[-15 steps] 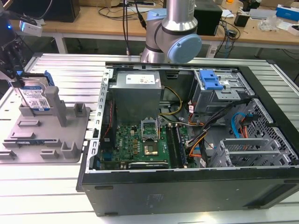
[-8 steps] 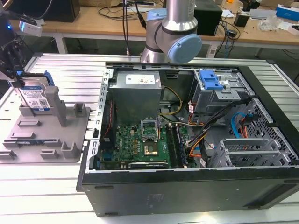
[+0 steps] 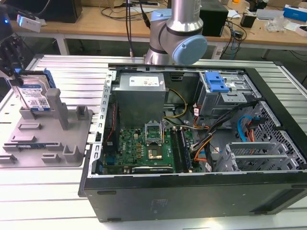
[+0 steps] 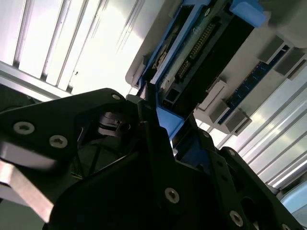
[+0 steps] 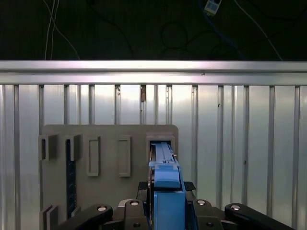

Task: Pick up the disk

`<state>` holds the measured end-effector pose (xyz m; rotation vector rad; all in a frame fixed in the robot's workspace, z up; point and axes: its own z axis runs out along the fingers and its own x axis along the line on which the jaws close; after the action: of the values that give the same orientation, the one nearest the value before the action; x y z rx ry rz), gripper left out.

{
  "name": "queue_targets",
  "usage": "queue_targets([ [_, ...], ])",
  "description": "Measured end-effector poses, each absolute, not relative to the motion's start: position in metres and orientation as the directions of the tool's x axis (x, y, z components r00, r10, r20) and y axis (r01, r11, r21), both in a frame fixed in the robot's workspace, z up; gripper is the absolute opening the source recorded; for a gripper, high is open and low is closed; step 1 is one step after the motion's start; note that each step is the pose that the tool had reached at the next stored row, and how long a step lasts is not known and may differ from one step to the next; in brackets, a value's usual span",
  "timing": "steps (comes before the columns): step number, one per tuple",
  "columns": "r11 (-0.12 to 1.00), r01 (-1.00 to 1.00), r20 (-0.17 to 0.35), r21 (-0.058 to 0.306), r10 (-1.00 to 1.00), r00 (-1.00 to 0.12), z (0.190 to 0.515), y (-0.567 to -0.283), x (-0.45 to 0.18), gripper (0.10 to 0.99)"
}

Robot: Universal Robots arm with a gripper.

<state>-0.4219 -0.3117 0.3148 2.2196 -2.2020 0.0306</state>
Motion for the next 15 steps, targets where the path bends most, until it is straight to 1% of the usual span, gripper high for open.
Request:
queue_targets([
  [8,-0.008,-1.000,0.024,-0.006,-1.000,0.008,0.343,-0.312,-0.422,0.365],
  [9,-0.008,-1.000,0.024,-0.007,-1.000,0.008,0.354,-0.312,-0.422,0.365],
  [15,-0.008,-1.000,0.024,-0.009,-1.000,0.008,0.385,-0.312,-0.422,0.365],
])
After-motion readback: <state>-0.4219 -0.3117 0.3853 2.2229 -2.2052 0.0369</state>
